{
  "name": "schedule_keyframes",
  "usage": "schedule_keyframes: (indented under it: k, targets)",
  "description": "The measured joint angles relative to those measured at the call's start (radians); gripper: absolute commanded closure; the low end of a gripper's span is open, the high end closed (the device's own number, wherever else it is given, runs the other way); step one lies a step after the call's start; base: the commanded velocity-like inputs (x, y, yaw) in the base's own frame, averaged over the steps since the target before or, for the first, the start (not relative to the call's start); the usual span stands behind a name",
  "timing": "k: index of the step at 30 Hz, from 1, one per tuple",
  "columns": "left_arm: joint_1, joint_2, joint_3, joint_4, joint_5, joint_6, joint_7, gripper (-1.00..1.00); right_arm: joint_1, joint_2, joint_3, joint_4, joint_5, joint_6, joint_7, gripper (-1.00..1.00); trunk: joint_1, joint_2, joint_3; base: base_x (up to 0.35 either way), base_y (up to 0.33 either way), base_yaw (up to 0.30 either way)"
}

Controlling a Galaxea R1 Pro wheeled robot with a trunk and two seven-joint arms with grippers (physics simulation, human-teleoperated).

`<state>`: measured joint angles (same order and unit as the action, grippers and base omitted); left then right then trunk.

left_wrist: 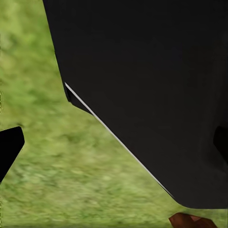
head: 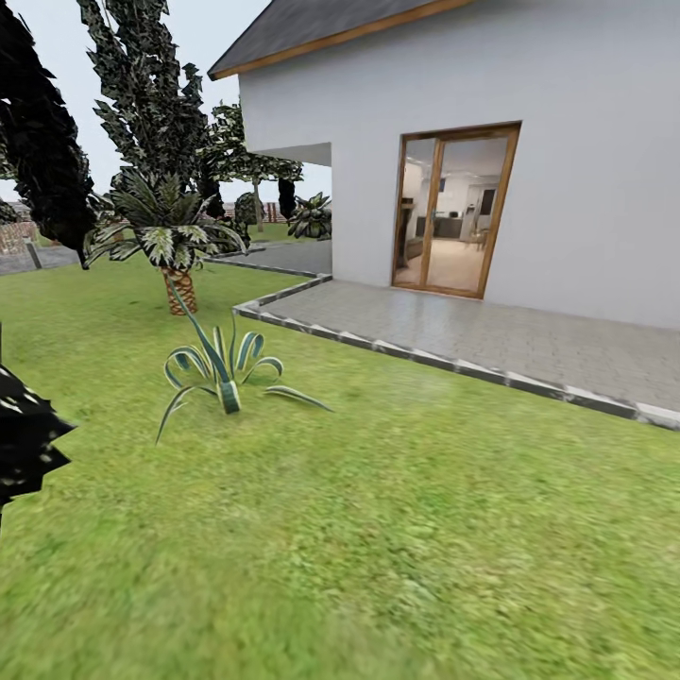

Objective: Take the three Easter eggs out of the wicker basket on the lawn in the garden, then place them on the lawn next to a single tree (choose any tree) so that all three eggs are next to the same tree and none are left in the basket.

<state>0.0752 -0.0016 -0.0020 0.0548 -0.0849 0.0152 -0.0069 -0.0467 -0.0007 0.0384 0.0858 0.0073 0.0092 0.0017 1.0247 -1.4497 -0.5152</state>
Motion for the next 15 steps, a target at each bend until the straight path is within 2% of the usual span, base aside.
schedule_keyframes:
  k: [7, 15]
  targets:
    - [0.0, 0.0, 0.0, 0.0, -0.001, 0.0, 0.0, -1.0, 0.0, 0.001, 0.003, 0.0, 0.005, -0.002, -0.001, -1.0, 0.0, 0.0, 0.0, 0.306, 0.0, 0.0]
    - [0.0, 0.001, 0.0, 0.0, -0.001, 0.0, 0.0, -1.0, 0.0, 0.001, 0.005, 0.0, 0.009, -0.004, -0.002, -1.0, 0.0, 0.0, 0.0, 0.214, 0.0, 0.0]
